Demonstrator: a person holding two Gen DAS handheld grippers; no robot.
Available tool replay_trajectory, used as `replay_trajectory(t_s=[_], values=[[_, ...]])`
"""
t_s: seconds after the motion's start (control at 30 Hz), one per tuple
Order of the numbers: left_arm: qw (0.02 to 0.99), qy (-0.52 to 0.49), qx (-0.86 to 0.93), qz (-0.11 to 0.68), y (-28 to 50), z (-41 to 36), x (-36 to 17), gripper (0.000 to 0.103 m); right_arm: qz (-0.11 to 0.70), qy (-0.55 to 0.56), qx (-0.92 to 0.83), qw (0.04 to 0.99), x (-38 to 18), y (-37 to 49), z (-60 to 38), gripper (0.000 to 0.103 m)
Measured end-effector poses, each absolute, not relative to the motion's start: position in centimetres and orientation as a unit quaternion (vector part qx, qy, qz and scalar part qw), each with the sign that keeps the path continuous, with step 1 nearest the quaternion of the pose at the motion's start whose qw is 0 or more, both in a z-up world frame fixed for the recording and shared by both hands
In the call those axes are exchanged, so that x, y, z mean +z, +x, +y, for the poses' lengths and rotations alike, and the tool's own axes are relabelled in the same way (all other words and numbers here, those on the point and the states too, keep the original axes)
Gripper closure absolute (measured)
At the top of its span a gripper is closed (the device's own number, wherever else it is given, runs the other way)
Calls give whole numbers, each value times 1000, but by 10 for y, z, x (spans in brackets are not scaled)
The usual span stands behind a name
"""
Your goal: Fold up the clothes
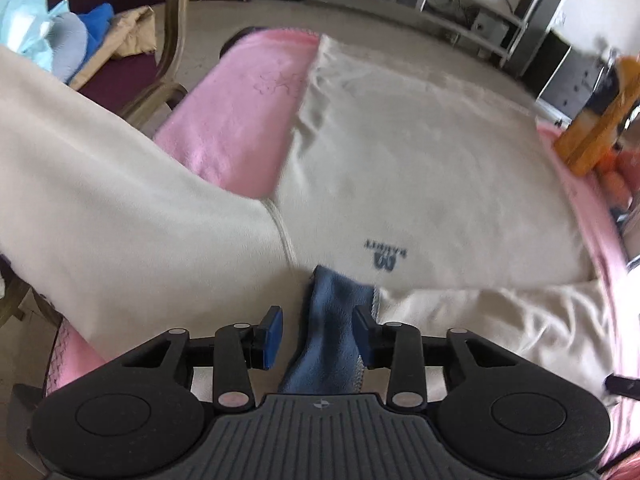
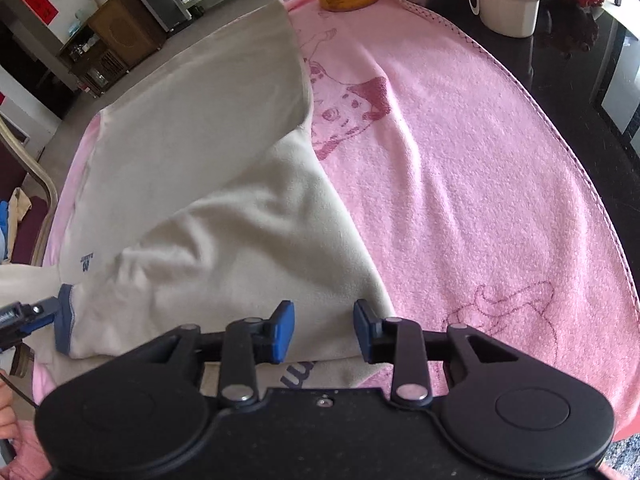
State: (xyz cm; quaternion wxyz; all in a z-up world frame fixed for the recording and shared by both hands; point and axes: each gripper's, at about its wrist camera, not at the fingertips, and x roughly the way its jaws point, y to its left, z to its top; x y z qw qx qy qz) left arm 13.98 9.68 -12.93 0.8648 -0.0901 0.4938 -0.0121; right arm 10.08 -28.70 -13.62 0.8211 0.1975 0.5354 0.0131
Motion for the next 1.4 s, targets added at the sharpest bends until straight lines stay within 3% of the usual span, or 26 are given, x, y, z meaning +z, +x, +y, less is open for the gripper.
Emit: replay_trajectory(t_s=[0.13,0.2,0.27,0.4,0.57,0.63,0.73,0.77,0.9,0.93,1.0,1.07,1.13,1.17,1.3,1.37,1.4], values=[[861,-76,-11,503,147,89,-137,81,538,194,10,820,-136,102,-286,71],[869,-54,-14,491,141,82,-133,96,538,194,9,820,-136,102,-286,71],[882,-36,-11,470,133,76,-126,100,539,196,9,819,-137,102,-286,71],[901,-12,-2,433,114,68,-111,100,539,200,8,818,-137,103,-287,71],[885,11,30,465,126,68,-127,97,539,194,5,820,-139,103,-285,71],[878,12,36,477,130,69,-132,91,539,191,6,820,-139,103,-285,71],[885,-2,8,465,123,69,-125,73,536,197,11,821,-138,102,-287,67],[888,-7,-1,460,121,69,-123,72,531,201,14,823,-136,100,-288,66],[895,-26,-38,443,112,68,-113,77,470,253,44,845,-116,93,-296,68],[897,-30,-47,439,110,68,-110,77,456,268,47,848,-112,94,-298,77],[900,-39,-65,430,106,67,-106,77,442,290,47,848,-107,103,-301,85],[897,-14,-79,435,108,55,-112,77,435,293,36,850,-106,118,-300,84],[895,3,-83,437,108,46,-116,77,435,281,15,855,-108,135,-299,69],[894,0,-84,440,109,47,-118,77,438,268,7,858,-110,144,-297,67],[887,-14,-78,454,115,51,-124,77,467,235,-9,852,-132,178,-294,67],[883,-14,-67,465,120,53,-130,77,475,220,-16,852,-139,186,-292,72],[882,-8,-62,467,121,53,-131,77,476,211,-17,854,-141,188,-291,96]])
